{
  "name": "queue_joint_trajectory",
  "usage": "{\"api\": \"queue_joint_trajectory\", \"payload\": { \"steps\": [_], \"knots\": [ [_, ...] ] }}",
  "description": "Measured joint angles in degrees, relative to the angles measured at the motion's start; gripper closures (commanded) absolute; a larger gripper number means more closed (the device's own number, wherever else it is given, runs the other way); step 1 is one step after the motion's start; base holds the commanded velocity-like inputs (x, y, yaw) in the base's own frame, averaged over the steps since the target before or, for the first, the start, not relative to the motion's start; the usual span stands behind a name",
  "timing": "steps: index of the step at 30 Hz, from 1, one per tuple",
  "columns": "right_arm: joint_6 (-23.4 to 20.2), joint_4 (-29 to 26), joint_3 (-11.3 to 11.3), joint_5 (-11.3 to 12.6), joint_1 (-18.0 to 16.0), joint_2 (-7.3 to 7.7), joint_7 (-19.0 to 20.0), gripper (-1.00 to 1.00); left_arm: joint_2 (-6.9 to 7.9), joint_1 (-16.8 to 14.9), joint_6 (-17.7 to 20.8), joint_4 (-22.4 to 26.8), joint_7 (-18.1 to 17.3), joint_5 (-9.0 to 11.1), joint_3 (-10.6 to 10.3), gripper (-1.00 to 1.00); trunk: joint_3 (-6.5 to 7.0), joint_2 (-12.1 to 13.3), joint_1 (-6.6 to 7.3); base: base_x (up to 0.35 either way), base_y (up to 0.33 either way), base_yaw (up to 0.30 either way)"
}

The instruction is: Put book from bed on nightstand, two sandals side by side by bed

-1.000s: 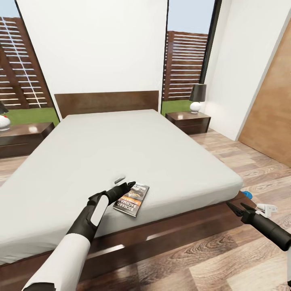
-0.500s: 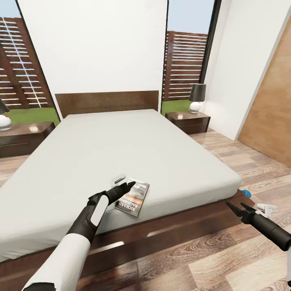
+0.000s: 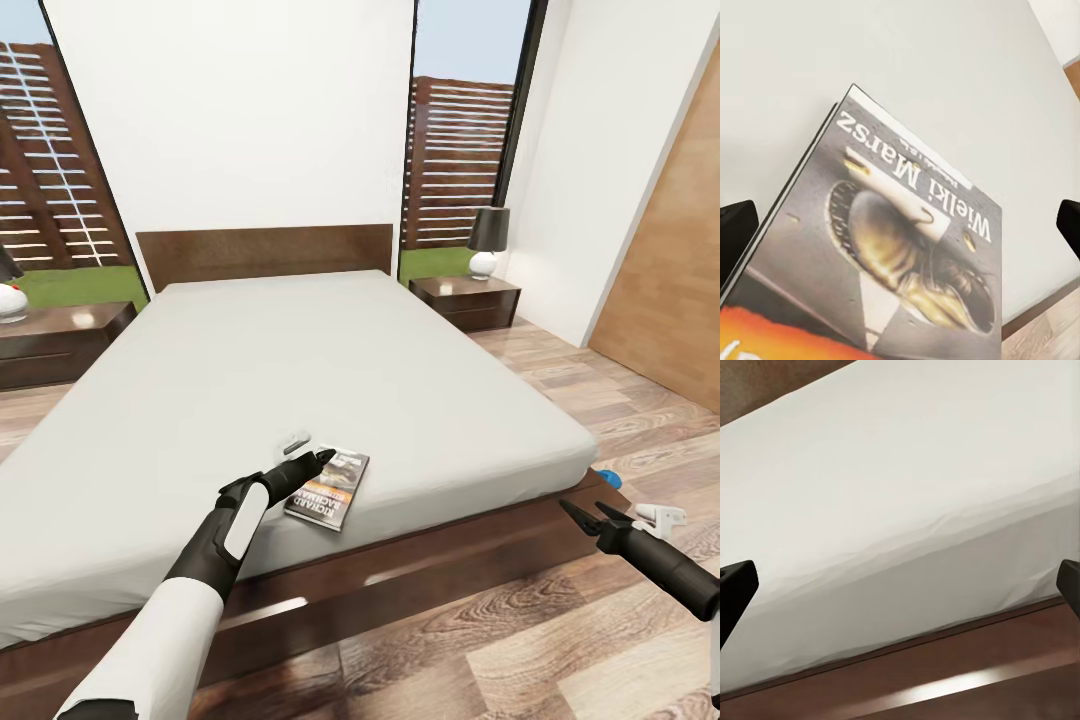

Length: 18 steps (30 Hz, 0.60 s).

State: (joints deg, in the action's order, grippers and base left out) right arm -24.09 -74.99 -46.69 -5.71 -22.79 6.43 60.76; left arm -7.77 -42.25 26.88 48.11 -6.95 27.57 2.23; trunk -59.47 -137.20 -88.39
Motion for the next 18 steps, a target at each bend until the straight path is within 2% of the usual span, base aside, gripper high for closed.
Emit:
{"api": "queue_joint_trajectory", "payload": {
  "steps": [18],
  "knots": [
    [0.02, 0.0, 0.01, 0.0, 0.01, 0.0, 0.0, -1.0, 0.0, 0.0, 0.01, 0.02, 0.02, 0.0, 0.0, -1.0, 0.0, 0.0, 0.0, 0.0, 0.0, 0.0]
  ]
}}
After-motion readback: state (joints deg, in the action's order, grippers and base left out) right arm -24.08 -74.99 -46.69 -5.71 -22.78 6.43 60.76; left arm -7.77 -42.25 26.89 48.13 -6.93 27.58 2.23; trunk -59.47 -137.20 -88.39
